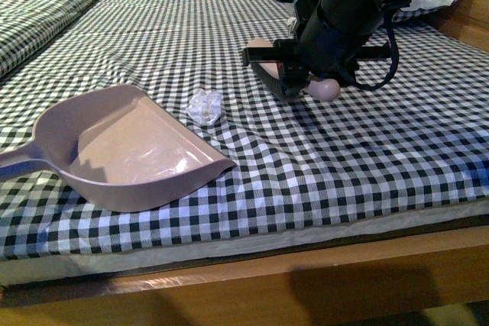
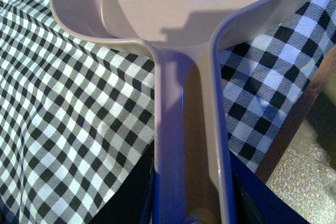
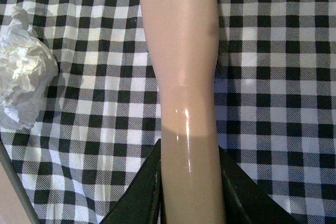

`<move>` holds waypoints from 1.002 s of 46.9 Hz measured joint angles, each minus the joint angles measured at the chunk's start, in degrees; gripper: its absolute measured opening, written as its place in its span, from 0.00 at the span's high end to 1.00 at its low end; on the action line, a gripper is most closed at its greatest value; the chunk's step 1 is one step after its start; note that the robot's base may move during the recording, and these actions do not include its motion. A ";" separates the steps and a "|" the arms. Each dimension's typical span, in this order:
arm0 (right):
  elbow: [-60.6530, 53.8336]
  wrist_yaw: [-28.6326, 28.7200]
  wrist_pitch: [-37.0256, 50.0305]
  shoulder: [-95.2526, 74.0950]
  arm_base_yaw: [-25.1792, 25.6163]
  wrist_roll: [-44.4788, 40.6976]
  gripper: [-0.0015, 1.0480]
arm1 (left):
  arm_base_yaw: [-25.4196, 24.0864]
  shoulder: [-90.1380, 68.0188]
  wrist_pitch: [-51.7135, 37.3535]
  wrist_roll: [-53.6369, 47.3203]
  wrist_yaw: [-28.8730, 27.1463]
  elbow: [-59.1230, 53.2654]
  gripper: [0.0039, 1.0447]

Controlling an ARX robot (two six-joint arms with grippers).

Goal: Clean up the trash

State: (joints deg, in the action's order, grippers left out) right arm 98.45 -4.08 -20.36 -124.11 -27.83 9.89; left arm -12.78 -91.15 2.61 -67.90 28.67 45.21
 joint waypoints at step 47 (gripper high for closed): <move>-12.44 27.15 4.39 14.23 -3.32 -0.11 0.80 | 0.00 0.02 0.00 -0.07 0.00 0.02 0.74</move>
State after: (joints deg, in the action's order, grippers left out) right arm 86.02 23.07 -15.97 -109.89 -31.16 9.78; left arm -12.78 -91.13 2.61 -67.96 28.67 45.23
